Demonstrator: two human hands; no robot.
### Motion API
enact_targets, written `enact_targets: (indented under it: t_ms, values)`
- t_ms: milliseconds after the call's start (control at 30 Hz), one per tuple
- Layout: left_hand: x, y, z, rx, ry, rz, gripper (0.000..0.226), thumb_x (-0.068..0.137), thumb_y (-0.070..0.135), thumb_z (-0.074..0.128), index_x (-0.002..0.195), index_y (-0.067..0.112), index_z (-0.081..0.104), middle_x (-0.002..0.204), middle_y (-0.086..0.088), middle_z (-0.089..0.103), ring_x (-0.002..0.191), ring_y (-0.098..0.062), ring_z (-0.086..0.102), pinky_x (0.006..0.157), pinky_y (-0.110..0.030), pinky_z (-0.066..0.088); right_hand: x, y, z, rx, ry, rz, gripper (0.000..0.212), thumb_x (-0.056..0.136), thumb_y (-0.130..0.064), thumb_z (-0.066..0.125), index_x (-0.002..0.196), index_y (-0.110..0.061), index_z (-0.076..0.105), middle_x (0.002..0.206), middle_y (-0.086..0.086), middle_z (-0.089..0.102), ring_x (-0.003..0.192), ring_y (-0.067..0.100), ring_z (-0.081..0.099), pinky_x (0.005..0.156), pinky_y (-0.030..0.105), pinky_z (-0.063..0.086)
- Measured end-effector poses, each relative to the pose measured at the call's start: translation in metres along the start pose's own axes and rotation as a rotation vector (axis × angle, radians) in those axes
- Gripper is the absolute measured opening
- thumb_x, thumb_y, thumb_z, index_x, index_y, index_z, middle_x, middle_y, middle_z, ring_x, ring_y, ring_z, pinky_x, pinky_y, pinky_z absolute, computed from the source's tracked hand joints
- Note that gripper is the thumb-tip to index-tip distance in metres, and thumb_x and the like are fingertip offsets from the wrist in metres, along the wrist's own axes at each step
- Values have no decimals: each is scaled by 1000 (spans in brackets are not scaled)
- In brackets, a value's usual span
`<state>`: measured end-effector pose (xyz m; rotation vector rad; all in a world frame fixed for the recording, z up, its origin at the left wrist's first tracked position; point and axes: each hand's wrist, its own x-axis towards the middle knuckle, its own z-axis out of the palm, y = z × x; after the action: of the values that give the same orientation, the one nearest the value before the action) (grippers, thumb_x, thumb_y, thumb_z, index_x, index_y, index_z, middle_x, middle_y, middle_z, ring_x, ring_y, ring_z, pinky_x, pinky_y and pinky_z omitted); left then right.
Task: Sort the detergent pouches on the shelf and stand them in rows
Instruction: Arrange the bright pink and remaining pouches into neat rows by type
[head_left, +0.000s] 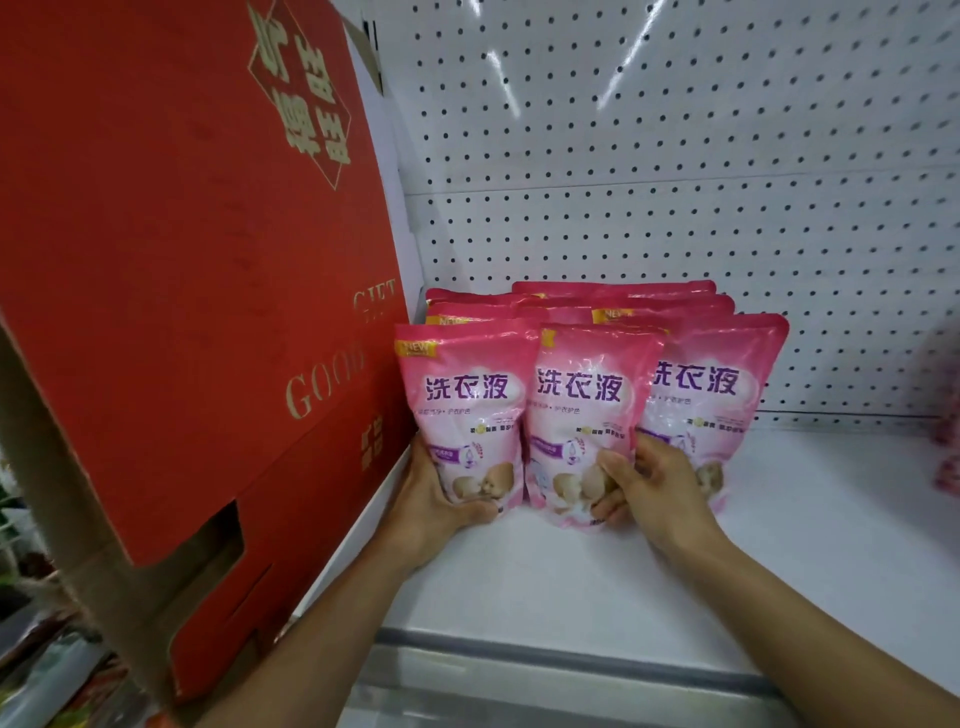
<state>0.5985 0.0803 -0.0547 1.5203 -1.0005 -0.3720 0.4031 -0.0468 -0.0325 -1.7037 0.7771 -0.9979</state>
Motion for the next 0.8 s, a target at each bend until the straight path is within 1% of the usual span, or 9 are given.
enact_targets:
  t_ms: [67,167,267,333,433,533,600,700,800]
  values:
    - [1,-3,1,-6,19,-4,107,56,-17,85,134,27,27,120,9,58,91,15,63,70,-9,51,-1,0,-1,-43,-7,-11,10,97,-11,55,90,-10,61,63,16,70,53,32,68,64,52,59]
    - [3,-8,0,-5,29,-4,110,54,-18,86,137,24,28,125,4,58,100,8,64,74,-13,54,-1,-4,-2,-78,-45,-15,17,98,-14,53,86,-23,59,68,13,71,58,30,69,67,47,60]
    - [1,-10,-3,3,23,5,116,50,-8,92,144,18,30,133,-1,58,116,-10,61,81,-17,55,-4,-8,-4,-70,-84,15,17,100,-14,49,88,-23,57,68,15,71,53,28,68,59,41,58]
    - [0,-10,-4,15,11,13,116,47,-1,94,144,17,32,133,-2,58,119,-14,61,85,-20,55,-5,-10,-7,-57,-91,29,18,100,-12,48,91,-22,59,67,13,70,50,27,67,56,39,57]
    - [-2,-8,-4,1,-10,5,107,52,-15,89,141,12,36,129,-4,61,113,-10,63,78,-15,53,-5,-10,-12,9,-114,67,17,100,-8,47,101,-13,62,66,15,70,47,26,64,60,45,56]
    - [-4,-4,-5,-13,-42,16,101,55,-20,84,140,8,38,128,-5,61,102,4,65,75,-11,52,-6,-11,-12,24,-123,77,16,100,-7,47,104,-10,62,61,10,69,44,23,62,56,38,52]
    - [-5,-5,-6,-3,-39,15,100,55,-18,86,139,9,39,129,-6,61,104,2,64,75,-10,52,-7,-13,-11,15,-130,78,15,101,-9,46,103,-11,61,60,7,69,44,22,63,55,37,53]
    - [-7,0,-6,15,-12,7,103,53,-5,92,138,19,39,130,-1,60,115,-12,62,78,-12,53,-9,-16,-10,2,-133,90,15,101,-12,45,98,-15,59,61,6,70,47,21,65,62,41,54]
    - [-6,13,-5,-34,83,-17,96,59,1,91,132,31,35,116,10,62,97,2,63,65,-11,54,-9,-15,-8,-16,-110,77,16,102,-12,44,96,-19,58,62,6,71,52,25,67,61,39,54]
